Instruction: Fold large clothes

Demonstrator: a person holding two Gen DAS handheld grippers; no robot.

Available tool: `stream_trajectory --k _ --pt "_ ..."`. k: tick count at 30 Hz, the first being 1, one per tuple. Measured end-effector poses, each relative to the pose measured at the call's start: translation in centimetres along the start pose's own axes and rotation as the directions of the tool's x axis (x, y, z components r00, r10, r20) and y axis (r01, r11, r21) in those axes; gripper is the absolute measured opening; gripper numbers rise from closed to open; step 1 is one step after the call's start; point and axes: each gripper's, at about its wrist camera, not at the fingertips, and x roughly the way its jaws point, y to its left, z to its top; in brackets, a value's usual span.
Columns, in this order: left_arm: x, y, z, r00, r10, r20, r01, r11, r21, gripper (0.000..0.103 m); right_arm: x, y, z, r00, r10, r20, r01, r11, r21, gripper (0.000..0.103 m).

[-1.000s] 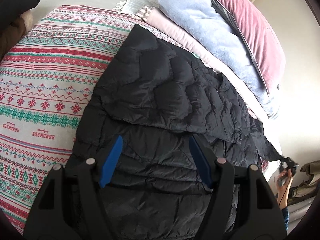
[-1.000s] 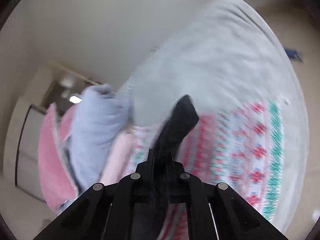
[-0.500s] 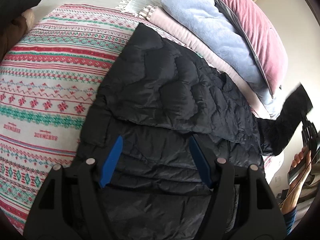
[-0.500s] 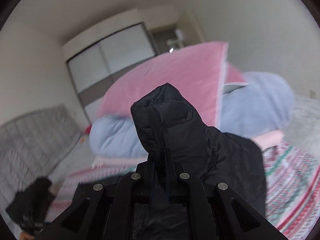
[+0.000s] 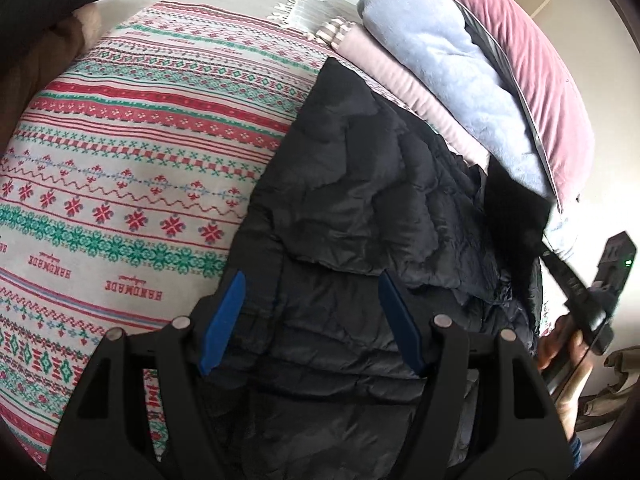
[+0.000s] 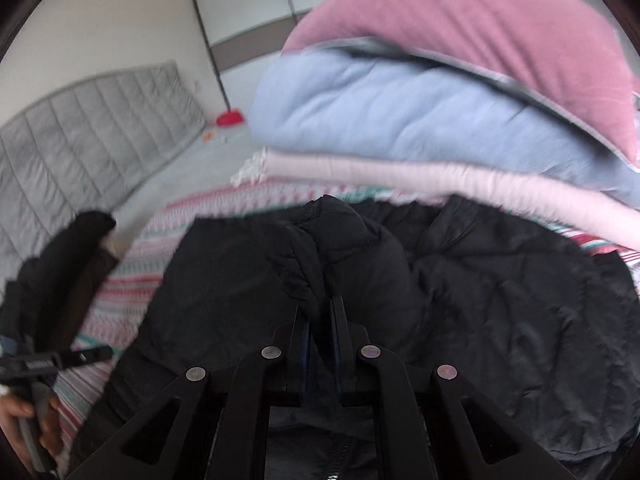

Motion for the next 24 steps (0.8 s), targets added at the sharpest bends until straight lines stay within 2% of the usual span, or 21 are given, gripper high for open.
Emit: stream_trajectory --k 4,6,10,12,16,17,20,22,24 --pt "-0.4 0.3 0.2 1.0 -0.005 0.007 0.005 1.0 -0.004 0.07 1.8 -0.2 -0.9 0.997 0.017 -0.074 -0.017 1.0 -0.002 0.011" --pt "-0.6 0.6 0.3 1.0 -0.007 0.012 0.007 1.0 -0.007 0.07 2.7 -0.7 -1.6 0.99 0.035 -0.139 -0.035 0.999 0.0 0.011" --pt "-0.6 0.8 0.4 1.0 -0.013 0.014 0.014 1.0 -0.018 0.07 3.1 -0.7 -2.5 0.98 0.073 -0.185 -0.075 0.997 -0.003 0.013" --pt "-0.6 0.6 0.4 1.0 -0.012 0.013 0.012 1.0 -0.012 0.07 3.2 -0.8 -3.0 0.978 0.089 -0.187 -0.089 0.996 0.005 0.017" --pt "-0.4 0.2 0.2 1.0 -0.009 0.006 0.009 1.0 0.007 0.07 3.4 -0.7 -3.2 0.963 0.174 -0.205 -0.165 0.984 0.06 0.052" --pt "-0.4 0.1 0.2 1.0 -0.008 0.005 0.008 1.0 0.01 0.07 3.2 -0.5 -3.2 0.956 0.199 -0.214 -0.189 0.98 0.068 0.056" --pt "-0.3 0.1 0.2 1.0 -0.008 0.002 0.008 1.0 0.01 0.07 1.7 0.4 -2.7 0.941 0.245 -0.232 -0.239 0.97 0.051 0.056" --pt "-0.4 0.2 0.2 1.0 -0.007 0.005 0.007 1.0 0.006 0.07 -0.9 -0.4 -1.7 0.958 0.218 -0.185 -0.219 0.976 0.016 0.056" --pt "-0.5 0.1 0.1 1.0 -0.011 0.007 0.011 1.0 0.005 0.07 -3.2 -3.1 -0.7 0.97 0.206 -0.126 -0.202 0.979 0.04 0.056"
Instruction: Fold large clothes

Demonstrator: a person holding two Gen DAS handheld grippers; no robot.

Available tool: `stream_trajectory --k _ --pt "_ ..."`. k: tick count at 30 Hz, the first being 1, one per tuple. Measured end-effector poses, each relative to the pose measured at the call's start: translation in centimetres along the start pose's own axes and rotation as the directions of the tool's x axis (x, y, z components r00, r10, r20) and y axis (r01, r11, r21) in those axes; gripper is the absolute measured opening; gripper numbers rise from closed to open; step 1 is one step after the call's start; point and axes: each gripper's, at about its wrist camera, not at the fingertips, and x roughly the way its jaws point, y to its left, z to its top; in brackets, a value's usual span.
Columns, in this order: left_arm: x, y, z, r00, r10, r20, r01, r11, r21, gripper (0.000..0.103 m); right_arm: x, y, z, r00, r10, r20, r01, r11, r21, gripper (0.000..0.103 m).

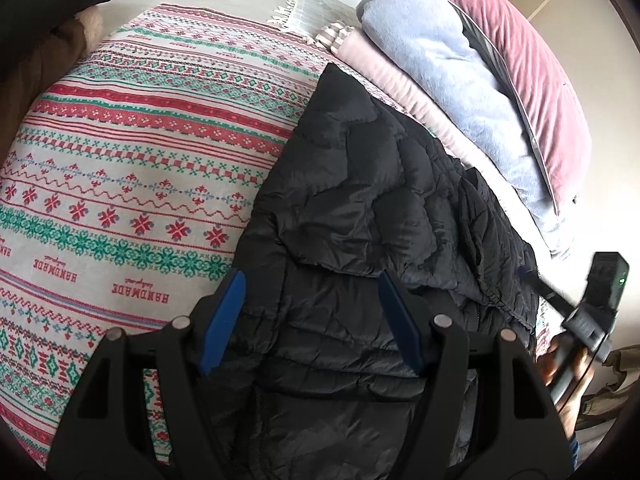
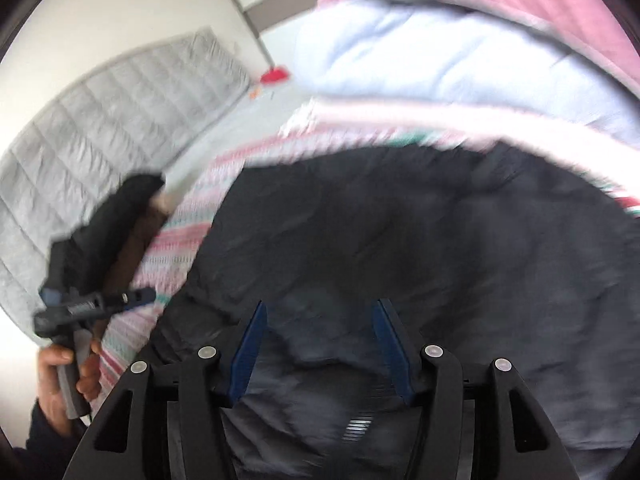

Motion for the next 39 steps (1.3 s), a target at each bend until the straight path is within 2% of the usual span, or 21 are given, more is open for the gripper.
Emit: stream_trajectory --k 3,4,5,7,9,12,13,16,17,18,19,20,21,24,25,27,29,31,35,36,39 --pt "0.0 -0.3 -0.2 1.0 -0.004 -0.002 0.004 1.0 0.008 0.07 -4.3 -7.0 0.4 0.997 -0.063 0.044 0.054 0.983 0.175 0.056" --pt "0.0 -0.4 -0.4 1.0 -0.005 -0.004 0.005 1.0 0.012 0.07 -5.2 -9.3 0.0 0.992 -0.119 0.028 0.11 0.968 0.224 0.056" --pt "0.0 -0.6 -0.4 1.0 -0.005 -0.005 0.005 1.0 0.016 0.07 -6.1 -12.1 -0.7 0.979 -0.206 -0.007 0.2 0.943 0.264 0.057" --pt "0.2 -0.9 -0.6 1.0 -0.006 -0.009 0.006 1.0 0.023 0.07 -6.9 -15.6 -2.0 0.959 -0.278 -0.064 0.284 0.91 0.302 0.056" --pt "0.3 -1.1 -0.7 1.0 -0.004 -0.011 0.004 1.0 0.028 0.07 -7.6 -19.0 -3.6 0.945 -0.309 -0.108 0.327 0.877 0.352 0.056" --pt "0.5 -1.3 -0.8 1.0 0.004 -0.013 -0.004 0.999 0.036 0.07 -7.1 -21.6 -5.4 0.946 -0.285 -0.152 0.323 0.864 0.387 0.057" --pt "0.6 -1.4 -0.8 1.0 0.008 -0.015 -0.007 0.999 0.038 0.07 -6.2 -21.7 -6.0 0.944 -0.277 -0.179 0.326 0.87 0.37 0.057" --pt "1.1 -1.4 -1.0 1.0 0.014 -0.024 -0.013 0.999 0.037 0.07 -4.8 -20.3 -5.9 0.912 -0.346 -0.219 0.395 0.884 0.249 0.058" --pt "1.2 -1.4 -1.0 1.0 0.014 -0.028 -0.013 0.999 0.036 0.07 -4.8 -20.1 -5.4 0.904 -0.345 -0.252 0.407 0.876 0.26 0.058" --pt "1.3 -1.4 -1.1 0.999 0.013 -0.032 -0.012 0.999 0.033 0.07 -5.2 -20.0 -5.0 0.91 -0.321 -0.261 0.39 0.876 0.283 0.058" --pt "1.3 -1.4 -1.1 0.999 0.01 -0.034 -0.009 1.0 0.03 0.07 -5.7 -20.0 -4.7 0.922 -0.298 -0.247 0.365 0.882 0.297 0.058" --pt "1.3 -1.4 -1.1 0.999 0.007 -0.036 -0.006 1.0 0.027 0.07 -6.9 -19.7 -3.8 0.939 -0.29 -0.187 0.336 0.89 0.308 0.058" --pt "1.4 -1.3 -1.1 0.999 0.004 -0.036 -0.003 1.0 0.025 0.07 -7.7 -19.6 -3.2 0.94 -0.311 -0.142 0.34 0.888 0.311 0.058" --pt "1.4 -1.4 -1.1 0.999 0.007 -0.033 -0.006 1.0 0.029 0.07 -9.2 -20.6 -1.7 0.924 -0.38 -0.032 0.362 0.85 0.382 0.058" --pt "1.5 -1.4 -1.1 0.999 0.008 -0.035 -0.007 1.0 0.03 0.07 -8.9 -21.4 -1.6 0.924 -0.381 -0.02 0.354 0.837 0.418 0.058" --pt "1.7 -1.4 -1.2 0.999 0.011 -0.041 -0.01 1.0 0.03 0.07 -7.6 -22.8 -2.0 0.921 -0.388 -0.047 0.364 0.81 0.459 0.058" --pt "1.8 -1.2 -1.1 0.999 0.013 -0.042 -0.012 1.0 0.028 0.07 -5.1 -24.3 -3.0 0.904 -0.409 -0.125 0.418 0.784 0.458 0.058" --pt "1.9 -1.1 -0.9 0.999 0.02 -0.04 -0.019 0.999 0.027 0.07 -4.1 -24.0 -3.3 0.889 -0.438 -0.132 0.451 0.791 0.412 0.059" --pt "2.1 -0.5 -0.5 0.999 0.023 -0.041 -0.023 1.0 0.012 0.07 -3.6 -22.1 -1.9 0.843 -0.498 -0.202 0.537 0.765 0.355 0.059" --pt "2.0 -0.4 -0.4 0.999 0.024 -0.037 -0.024 1.0 0.008 0.07 -3.6 -21.5 -1.5 0.841 -0.507 -0.191 0.541 0.767 0.345 0.059" --pt "1.8 -0.2 -0.3 0.999 0.024 -0.029 -0.024 1.0 0.005 0.07 -3.1 -18.1 0.1 0.864 -0.491 -0.115 0.502 0.814 0.294 0.059"
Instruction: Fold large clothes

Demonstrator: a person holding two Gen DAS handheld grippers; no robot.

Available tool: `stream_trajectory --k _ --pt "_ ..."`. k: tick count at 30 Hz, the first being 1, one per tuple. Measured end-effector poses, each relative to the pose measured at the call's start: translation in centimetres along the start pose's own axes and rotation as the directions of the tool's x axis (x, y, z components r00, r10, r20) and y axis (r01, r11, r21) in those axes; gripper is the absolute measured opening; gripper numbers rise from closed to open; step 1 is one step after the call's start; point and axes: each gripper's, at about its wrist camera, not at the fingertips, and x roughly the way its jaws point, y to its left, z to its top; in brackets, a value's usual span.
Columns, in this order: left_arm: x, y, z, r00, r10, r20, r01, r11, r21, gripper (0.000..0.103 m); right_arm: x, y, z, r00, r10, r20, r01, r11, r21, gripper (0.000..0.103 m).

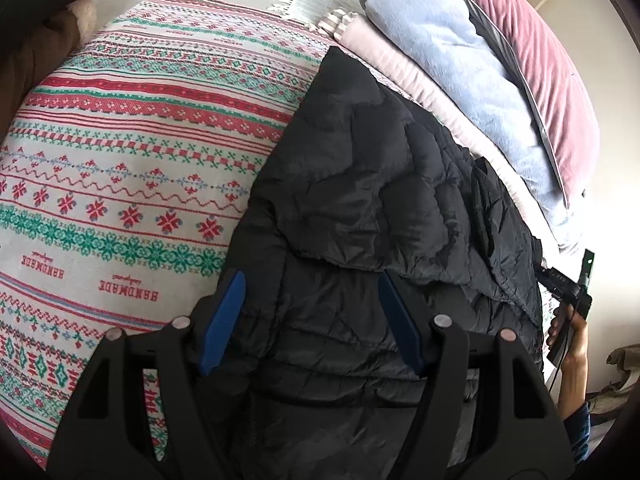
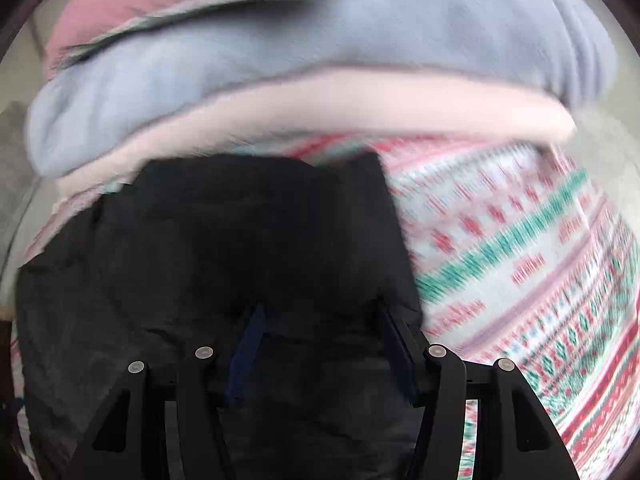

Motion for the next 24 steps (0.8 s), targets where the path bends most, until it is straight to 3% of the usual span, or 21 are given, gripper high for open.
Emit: stream_trajectory --k 3,7,11,16,24 --pt "0.1 0.1 0.1 1.0 0.004 0.001 -0.004 1.0 -0.001 0.07 -0.9 5.0 -0.2 0.996 0.088 0.016 -0.086 0.991 -0.101 0.059" --pt "0.2 0.1 0.0 1.0 0.011 -0.003 -0.011 1.0 0.003 0.07 -0.7 10.8 -1.7 0.994 0.108 -0.012 -0.108 0.961 -0.254 0.059" --pt "0.3 0.2 0.2 1.0 0.012 -0.004 -0.012 1.0 0.002 0.07 3.2 12.9 -4.1 0.998 0.006 -0.057 -0.027 0.929 -0.369 0.061" --pt "-0.6 0.8 0.2 1.0 0.0 0.006 0.0 1.0 -0.002 0.07 3.4 13.5 -3.8 0.998 -0.001 -0.07 -0.023 0.942 -0.336 0.062" --pt "-3.7 2.0 0.3 0.998 -0.027 0.054 0.028 0.999 -0.024 0.07 -5.4 8.0 -5.2 0.99 0.128 0.056 -0.119 0.981 -0.152 0.062"
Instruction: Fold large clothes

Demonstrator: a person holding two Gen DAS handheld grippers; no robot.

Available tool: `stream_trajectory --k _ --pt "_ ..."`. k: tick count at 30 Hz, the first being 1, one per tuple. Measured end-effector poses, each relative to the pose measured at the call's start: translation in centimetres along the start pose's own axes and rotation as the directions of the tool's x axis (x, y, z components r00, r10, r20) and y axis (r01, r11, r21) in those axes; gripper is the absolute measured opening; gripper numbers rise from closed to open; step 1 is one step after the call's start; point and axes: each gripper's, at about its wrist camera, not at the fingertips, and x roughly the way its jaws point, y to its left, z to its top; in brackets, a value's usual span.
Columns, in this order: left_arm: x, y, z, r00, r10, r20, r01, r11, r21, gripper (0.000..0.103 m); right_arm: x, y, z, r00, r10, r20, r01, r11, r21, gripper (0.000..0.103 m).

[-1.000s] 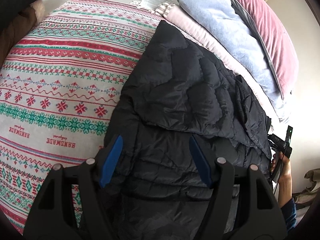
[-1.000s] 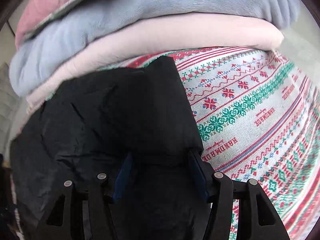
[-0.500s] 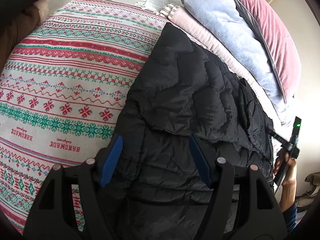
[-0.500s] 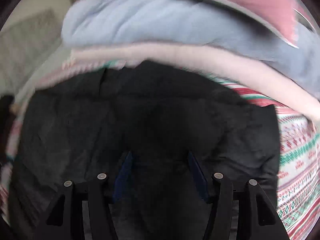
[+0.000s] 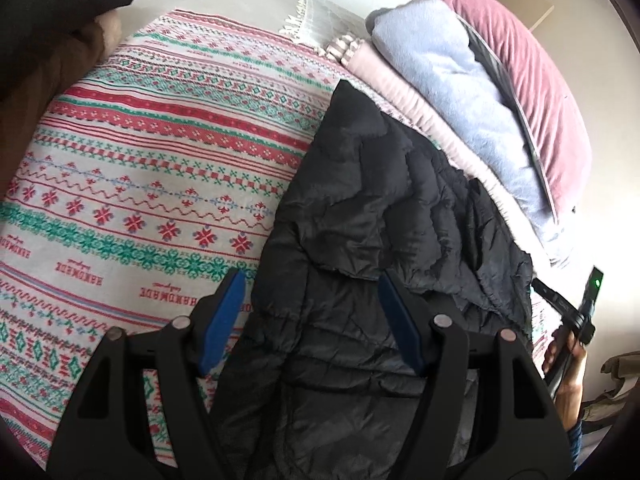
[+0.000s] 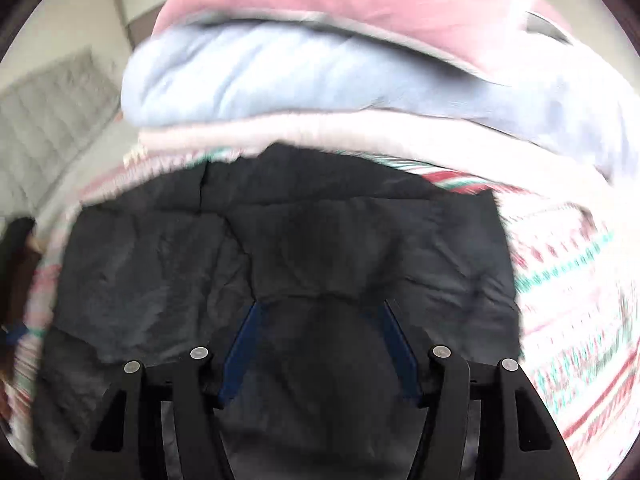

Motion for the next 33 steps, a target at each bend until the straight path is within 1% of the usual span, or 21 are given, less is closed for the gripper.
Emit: stream_trajectory --k 2,3,5,6,7,9,12,13,15,17,18,20,22,26,29,30,32,33 --pt "-0.9 -0.1 -0.3 1.0 -0.015 0.007 0.015 1.0 0.005 0.07 -1.8 -3.0 -0.2 0.998 0.061 0.031 -0.064 0.993 0.103 0.062" --pt "-1.6 -0.2 -0.5 1.0 -0.025 0.011 0.025 1.0 0.009 0.07 -3.3 -4.5 -1.0 0.994 0.096 0.055 -0.103 0.982 0.16 0.063" --pt "-2.8 -0.2 -1.1 0.999 -0.044 0.023 0.044 0.999 0.019 0.07 -5.8 -6.5 -2.9 0.989 0.125 0.077 -0.139 0.969 0.206 0.065" --pt "-3.6 -0.1 -1.5 0.999 -0.048 0.026 0.047 0.998 0.031 0.07 -6.7 -8.1 -2.9 0.988 0.133 0.079 -0.147 0.966 0.214 0.065" --pt "-4.1 0.0 -2.0 0.999 -0.047 0.026 0.046 0.998 0.042 0.07 -7.0 -8.5 -3.6 0.986 0.147 0.079 -0.161 0.962 0.22 0.065" --pt "-4.8 0.8 -3.1 0.999 -0.042 0.011 0.042 0.998 0.057 0.07 -8.4 -9.9 -6.0 0.985 0.162 0.061 -0.172 0.961 0.215 0.066" --pt "-5.0 3.1 -5.3 0.998 -0.06 -0.031 0.061 0.998 0.013 0.07 -9.5 -11.5 -9.9 0.985 0.17 0.029 -0.172 0.965 0.196 0.066" --pt "-5.0 3.9 -6.1 0.996 -0.068 -0.05 0.068 0.998 -0.007 0.07 -10.6 -12.5 -10.8 0.983 0.181 0.023 -0.182 0.963 0.199 0.066" --pt "-5.0 5.4 -8.0 0.993 -0.083 -0.081 0.08 0.996 -0.042 0.07 -12.5 -14.2 -13.7 0.973 0.23 0.015 -0.227 0.95 0.213 0.066" --pt "-5.3 6.4 -9.7 0.993 -0.068 -0.094 0.064 0.997 -0.05 0.07 -13.4 -15.3 -15.8 0.962 0.273 0.003 -0.267 0.94 0.213 0.066" --pt "-5.5 6.9 -10.7 0.992 -0.068 -0.108 0.063 0.997 -0.05 0.07 -13.7 -15.5 -17.2 0.952 0.305 -0.007 -0.297 0.933 0.204 0.066" --pt "-5.9 7.8 -12.3 0.989 -0.089 -0.122 0.081 0.994 -0.07 0.07 -14.1 -15.9 -19.7 0.932 0.362 -0.018 -0.352 0.916 0.194 0.066" --pt "-6.5 8.3 -13.7 0.986 -0.112 -0.12 0.102 0.991 -0.092 0.07 -14.3 -16.4 -21.2 0.915 0.403 -0.031 -0.389 0.898 0.206 0.066" --pt "-8.2 8.6 -16.3 0.981 -0.164 -0.105 0.153 0.983 -0.105 0.07 -15.1 -16.9 -24.3 0.898 0.434 -0.067 -0.417 0.891 0.181 0.066" --pt "-8.4 8.2 -18.0 0.975 -0.193 -0.111 0.181 0.977 -0.108 0.07 -14.9 -17.3 -26.3 0.906 0.406 -0.124 -0.377 0.904 0.201 0.066" --pt "-8.4 7.9 -18.6 0.974 -0.198 -0.112 0.187 0.977 -0.102 0.07 -14.4 -17.5 -27.3 0.906 0.391 -0.16 -0.354 0.909 0.22 0.066" --pt "-8.3 7.1 -19.6 0.973 -0.196 -0.12 0.187 0.979 -0.084 0.07 -13.5 -17.9 -28.6 0.897 0.381 -0.224 -0.325 0.912 0.25 0.066" --pt "-8.4 6.8 -19.9 0.976 -0.183 -0.119 0.175 0.982 -0.074 0.07 -13.3 -17.9 -28.9 0.894 0.381 -0.237 -0.323 0.913 0.251 0.066"
